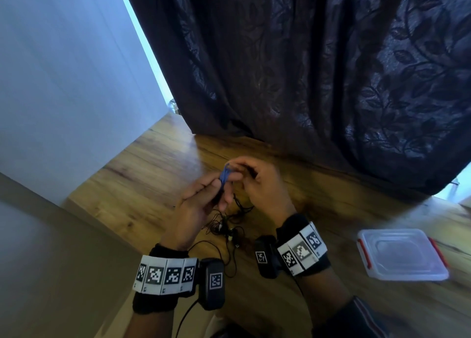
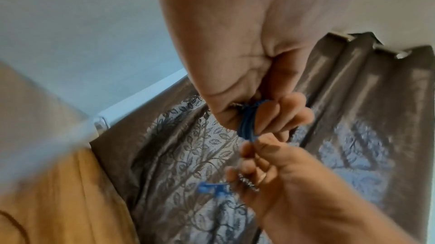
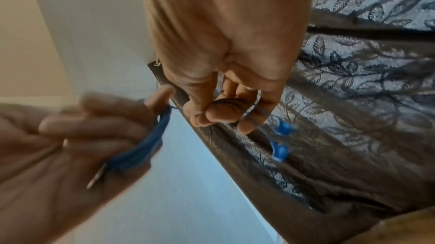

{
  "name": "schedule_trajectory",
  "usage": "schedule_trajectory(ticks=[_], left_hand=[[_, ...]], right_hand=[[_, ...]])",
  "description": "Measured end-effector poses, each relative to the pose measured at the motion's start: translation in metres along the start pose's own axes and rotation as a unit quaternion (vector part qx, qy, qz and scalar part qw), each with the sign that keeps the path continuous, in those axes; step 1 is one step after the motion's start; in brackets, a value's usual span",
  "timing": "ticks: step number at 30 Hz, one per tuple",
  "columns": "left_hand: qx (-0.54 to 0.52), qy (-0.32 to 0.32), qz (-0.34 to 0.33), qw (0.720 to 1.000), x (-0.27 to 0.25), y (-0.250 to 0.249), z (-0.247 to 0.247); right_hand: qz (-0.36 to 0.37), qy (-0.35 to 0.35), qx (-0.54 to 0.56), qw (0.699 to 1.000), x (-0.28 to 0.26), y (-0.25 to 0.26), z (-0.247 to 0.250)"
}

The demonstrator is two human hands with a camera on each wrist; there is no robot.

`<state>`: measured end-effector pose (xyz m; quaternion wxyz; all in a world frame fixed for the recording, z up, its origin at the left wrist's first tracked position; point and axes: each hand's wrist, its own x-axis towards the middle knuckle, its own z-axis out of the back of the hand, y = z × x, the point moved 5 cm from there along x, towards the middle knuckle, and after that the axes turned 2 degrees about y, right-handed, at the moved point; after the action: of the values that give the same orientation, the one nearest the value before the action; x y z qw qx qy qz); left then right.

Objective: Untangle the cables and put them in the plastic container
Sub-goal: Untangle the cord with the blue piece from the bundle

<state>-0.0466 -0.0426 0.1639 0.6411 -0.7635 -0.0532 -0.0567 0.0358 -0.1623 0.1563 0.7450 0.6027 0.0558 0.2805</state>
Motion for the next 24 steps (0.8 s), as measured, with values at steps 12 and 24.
schedule_trajectory(ticks=[12,24], left_hand=[[0.320,-0.154,-0.100,0.930,0.009,-0.004,0.017],[0.323,-0.021,0.068,0.944,0.000,0.007,0.002]], right_hand=[[-0.080,0.134,-0.028,0.987,-0.051,0.002,-0.049],[0.024,0.044,-0.130,0.990,-0.027,0.023,0.006]])
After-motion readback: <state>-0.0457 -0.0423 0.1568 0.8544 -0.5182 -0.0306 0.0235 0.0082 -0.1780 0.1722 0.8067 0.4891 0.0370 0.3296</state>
